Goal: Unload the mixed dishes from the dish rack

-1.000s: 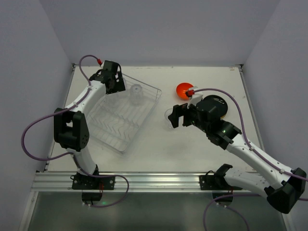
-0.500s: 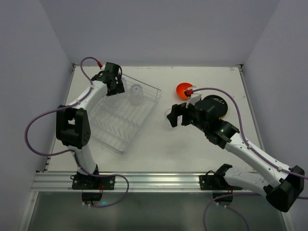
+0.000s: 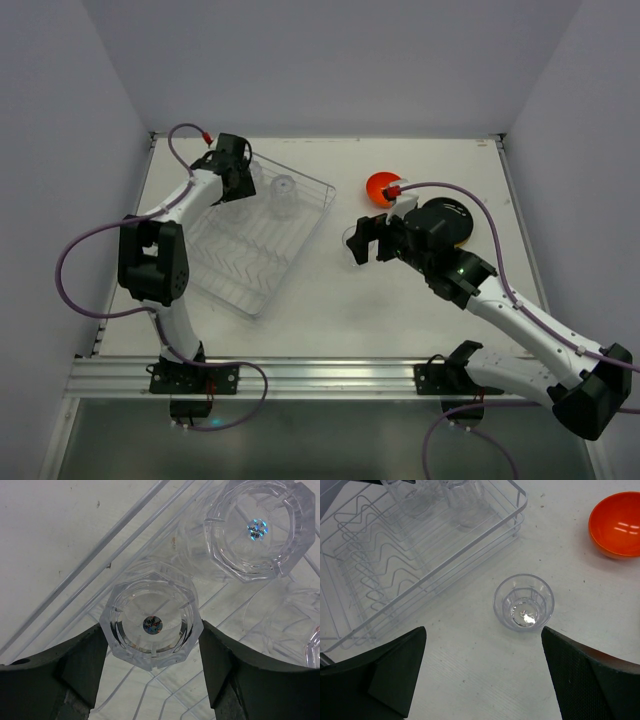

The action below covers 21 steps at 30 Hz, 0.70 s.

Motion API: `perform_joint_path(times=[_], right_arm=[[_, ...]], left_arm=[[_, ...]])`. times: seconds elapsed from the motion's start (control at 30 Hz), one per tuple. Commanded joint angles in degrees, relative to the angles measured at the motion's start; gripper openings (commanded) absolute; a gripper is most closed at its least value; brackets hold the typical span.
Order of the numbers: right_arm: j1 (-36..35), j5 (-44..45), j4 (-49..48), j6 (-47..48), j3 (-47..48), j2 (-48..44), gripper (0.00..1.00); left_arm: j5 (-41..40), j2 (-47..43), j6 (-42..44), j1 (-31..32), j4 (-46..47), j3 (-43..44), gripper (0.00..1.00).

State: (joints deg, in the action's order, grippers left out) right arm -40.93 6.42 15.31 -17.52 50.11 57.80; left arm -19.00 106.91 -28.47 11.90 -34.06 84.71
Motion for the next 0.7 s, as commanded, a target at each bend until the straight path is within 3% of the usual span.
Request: perform_joint_path(times=[0.0,0.1,0.2,0.37,0.53,0.63,0.67], right_arm=[[-0.21,-0.44,-3.27,-0.24,-0.62,-0.76,0.99],[-0.21,-0.7,-3.44,-0.23,-0.8,-1.11,0.99],[-0.21,-1.23,-3.45,-0.15,-0.89,-1.11,0.99],[-0.21,-1.67,-3.53,-0.15,-0.98,-1.2,0.99],[-0.12,-1.93,-4.06,-0.15,-1.24,-1.55,0.99],[-0.21,-2.11,-3.89,-0.24,-1.15,-1.46,0.99],[-0.21,-2.11,-3.97,-0.15,-1.15,-1.55,0.99]], left_arm=[[1.43,-0.04,-0.01,-0.39,2.42,-0.68,0.73],[1.69,-0.04,0.25,-0.39,2.86,-1.3,0.73],[1.87,0.05,0.61,-0.39,3.3,-1.74,0.84],[1.95,1.19,1.13,-0.39,3.13,-1.65,0.89],[1.34,0.58,1.31,-0.39,3.39,-1.82,0.79],[1.34,-0.12,1.57,-0.39,3.48,-1.65,0.61],[1.51,-0.39,1.66,-0.39,3.22,-1.39,0.47]])
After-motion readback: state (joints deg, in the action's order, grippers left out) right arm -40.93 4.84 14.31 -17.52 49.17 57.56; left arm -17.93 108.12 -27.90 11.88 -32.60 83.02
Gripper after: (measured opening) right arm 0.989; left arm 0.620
